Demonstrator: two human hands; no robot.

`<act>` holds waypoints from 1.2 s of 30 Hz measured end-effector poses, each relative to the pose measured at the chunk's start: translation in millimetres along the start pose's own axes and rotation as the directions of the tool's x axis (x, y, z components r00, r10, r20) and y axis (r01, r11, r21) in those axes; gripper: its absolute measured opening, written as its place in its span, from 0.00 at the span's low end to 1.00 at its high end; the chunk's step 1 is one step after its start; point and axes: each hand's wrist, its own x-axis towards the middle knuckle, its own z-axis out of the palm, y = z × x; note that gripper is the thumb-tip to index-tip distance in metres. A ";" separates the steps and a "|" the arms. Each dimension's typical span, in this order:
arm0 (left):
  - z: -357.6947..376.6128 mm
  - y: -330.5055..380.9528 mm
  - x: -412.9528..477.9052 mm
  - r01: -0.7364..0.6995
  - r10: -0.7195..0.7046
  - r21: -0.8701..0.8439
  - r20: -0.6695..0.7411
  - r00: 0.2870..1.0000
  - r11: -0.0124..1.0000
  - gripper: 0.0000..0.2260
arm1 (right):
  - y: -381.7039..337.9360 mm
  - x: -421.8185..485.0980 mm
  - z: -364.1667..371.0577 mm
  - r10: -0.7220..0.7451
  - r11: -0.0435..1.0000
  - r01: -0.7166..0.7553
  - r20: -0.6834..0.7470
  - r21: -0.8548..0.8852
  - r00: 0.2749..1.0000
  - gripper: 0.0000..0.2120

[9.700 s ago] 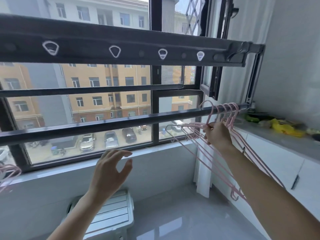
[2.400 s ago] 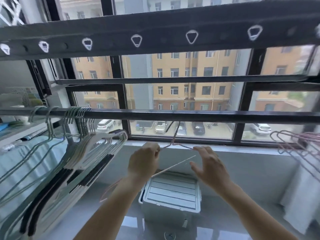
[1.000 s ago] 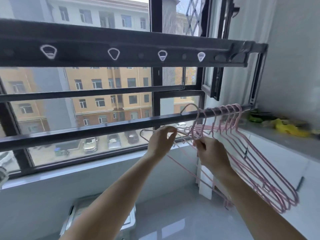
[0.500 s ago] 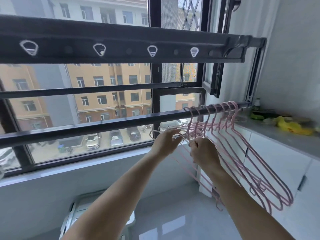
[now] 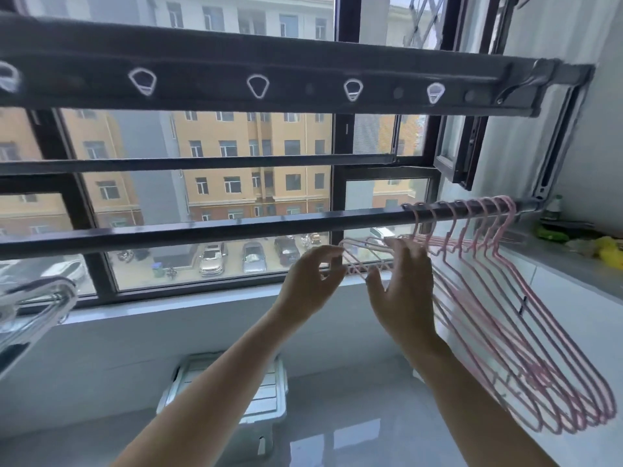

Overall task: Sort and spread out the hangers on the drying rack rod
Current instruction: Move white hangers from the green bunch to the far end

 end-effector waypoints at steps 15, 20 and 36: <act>-254.7 -52.6 -133.2 0.442 0.029 0.652 -0.580 0.814 0.617 0.12 | -172.8 -69.0 115.7 -0.413 0.836 0.256 0.250 0.485 0.876 0.21; -308.0 -71.4 -171.8 0.682 -0.057 0.685 -0.694 0.718 0.257 0.10 | -206.1 -85.1 126.8 -0.469 0.798 0.244 0.314 0.551 0.825 0.19; -318.4 -95.6 -173.5 0.625 -0.187 0.764 -0.598 0.780 0.162 0.14 | -215.9 -85.1 126.9 -0.453 0.813 0.205 0.371 0.544 0.811 0.20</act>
